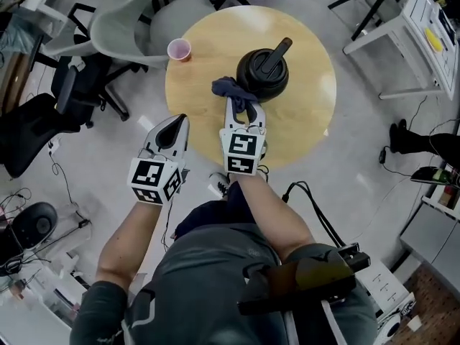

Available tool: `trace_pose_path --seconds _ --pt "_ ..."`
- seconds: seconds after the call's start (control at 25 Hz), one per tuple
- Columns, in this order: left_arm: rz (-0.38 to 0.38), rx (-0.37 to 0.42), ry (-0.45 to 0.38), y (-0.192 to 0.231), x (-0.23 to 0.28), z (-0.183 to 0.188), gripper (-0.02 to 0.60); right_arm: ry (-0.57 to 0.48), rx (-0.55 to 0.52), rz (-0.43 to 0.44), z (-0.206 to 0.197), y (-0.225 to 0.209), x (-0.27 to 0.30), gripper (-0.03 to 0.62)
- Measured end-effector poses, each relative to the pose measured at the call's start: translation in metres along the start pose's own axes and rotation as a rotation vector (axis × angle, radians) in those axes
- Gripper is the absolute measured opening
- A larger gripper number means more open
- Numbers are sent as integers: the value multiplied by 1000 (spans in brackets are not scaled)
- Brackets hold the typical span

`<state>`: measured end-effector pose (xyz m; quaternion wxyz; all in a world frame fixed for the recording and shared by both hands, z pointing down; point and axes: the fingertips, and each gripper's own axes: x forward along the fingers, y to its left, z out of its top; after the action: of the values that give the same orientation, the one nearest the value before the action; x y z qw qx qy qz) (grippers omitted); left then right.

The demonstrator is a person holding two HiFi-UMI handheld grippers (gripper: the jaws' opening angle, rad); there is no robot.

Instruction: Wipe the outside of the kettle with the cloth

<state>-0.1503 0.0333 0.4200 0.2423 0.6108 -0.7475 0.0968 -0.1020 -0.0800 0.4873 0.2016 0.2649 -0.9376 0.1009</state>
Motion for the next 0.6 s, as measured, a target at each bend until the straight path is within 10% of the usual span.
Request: trace_pose_path --seconds 0.6 --pt "-107 107 26 6 42 24 8 131 28 -88 -80 -14 37 115"
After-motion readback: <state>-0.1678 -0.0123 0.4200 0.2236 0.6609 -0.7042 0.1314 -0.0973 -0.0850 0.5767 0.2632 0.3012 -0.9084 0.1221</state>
